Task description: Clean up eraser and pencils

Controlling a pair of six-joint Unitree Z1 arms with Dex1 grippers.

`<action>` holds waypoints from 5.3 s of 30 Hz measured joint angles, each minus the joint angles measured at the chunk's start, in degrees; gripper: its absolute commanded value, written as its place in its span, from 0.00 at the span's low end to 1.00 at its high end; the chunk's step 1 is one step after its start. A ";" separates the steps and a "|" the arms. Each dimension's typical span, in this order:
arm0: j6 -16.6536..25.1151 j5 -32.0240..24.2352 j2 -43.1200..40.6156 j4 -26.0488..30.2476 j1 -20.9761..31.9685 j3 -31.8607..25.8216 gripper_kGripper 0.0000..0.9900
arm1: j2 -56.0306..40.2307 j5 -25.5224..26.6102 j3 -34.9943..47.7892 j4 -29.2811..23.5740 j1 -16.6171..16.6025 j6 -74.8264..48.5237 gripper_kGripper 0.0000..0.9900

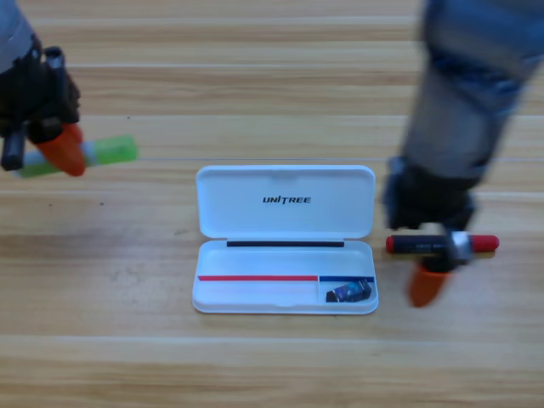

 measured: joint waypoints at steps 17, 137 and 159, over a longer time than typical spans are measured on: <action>-2.03 -3.31 20.28 0.00 -16.13 -10.07 0.00 | 2.55 -0.02 4.54 -5.44 -12.60 -8.84 0.94; 2.42 -7.78 -8.33 5.40 4.45 2.34 1.00 | 26.76 -1.38 -35.85 6.71 3.57 -0.68 0.39; 2.26 -11.81 -6.66 -1.20 8.75 -6.97 0.72 | 4.52 9.13 -20.71 7.82 3.90 3.90 0.93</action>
